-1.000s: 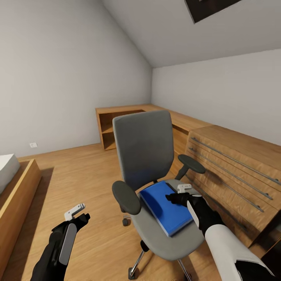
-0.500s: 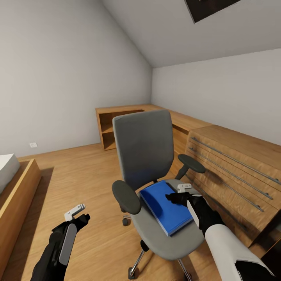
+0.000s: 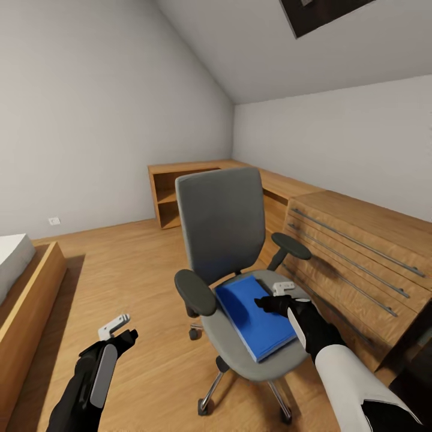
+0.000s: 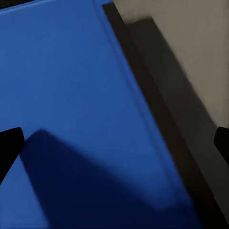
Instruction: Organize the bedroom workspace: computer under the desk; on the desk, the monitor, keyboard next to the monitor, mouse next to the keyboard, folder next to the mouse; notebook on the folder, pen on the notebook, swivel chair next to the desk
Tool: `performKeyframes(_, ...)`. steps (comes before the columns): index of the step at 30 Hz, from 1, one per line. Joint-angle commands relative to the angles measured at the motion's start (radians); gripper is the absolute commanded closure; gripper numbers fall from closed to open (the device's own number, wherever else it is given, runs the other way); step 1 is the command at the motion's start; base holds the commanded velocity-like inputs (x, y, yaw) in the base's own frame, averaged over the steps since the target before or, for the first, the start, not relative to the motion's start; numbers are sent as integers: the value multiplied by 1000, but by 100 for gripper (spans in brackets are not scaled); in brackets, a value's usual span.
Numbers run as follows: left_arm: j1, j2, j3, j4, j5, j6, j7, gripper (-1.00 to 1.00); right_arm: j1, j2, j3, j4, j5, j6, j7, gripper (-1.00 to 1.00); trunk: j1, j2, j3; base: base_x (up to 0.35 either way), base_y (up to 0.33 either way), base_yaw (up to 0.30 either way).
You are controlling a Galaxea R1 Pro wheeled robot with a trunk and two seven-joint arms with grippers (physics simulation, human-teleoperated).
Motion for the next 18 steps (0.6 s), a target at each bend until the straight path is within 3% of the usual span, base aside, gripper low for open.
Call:
performKeyframes(1,-1,-1,3,-2,11,3,7,-100,0,1,-7,18,18,4,8,-100,0,0,-1,-41,0,0)
performKeyframes(5,0,-1,8,-2,12,3,7,-100,0,0,-7,18,18,4,8,-100,0,0,-1,-44,0,0)
performKeyframes(14,0,-1,10,-2,12,4,7,-100,0,0,-6,18,18,4,7,-100,0,0,-1,-254,0,0)
performKeyframes(18,0,-1,14,-2,12,4,6,-100,0,0,-6,18,18,4,7,-100,0,0,-1,-119,0,0)
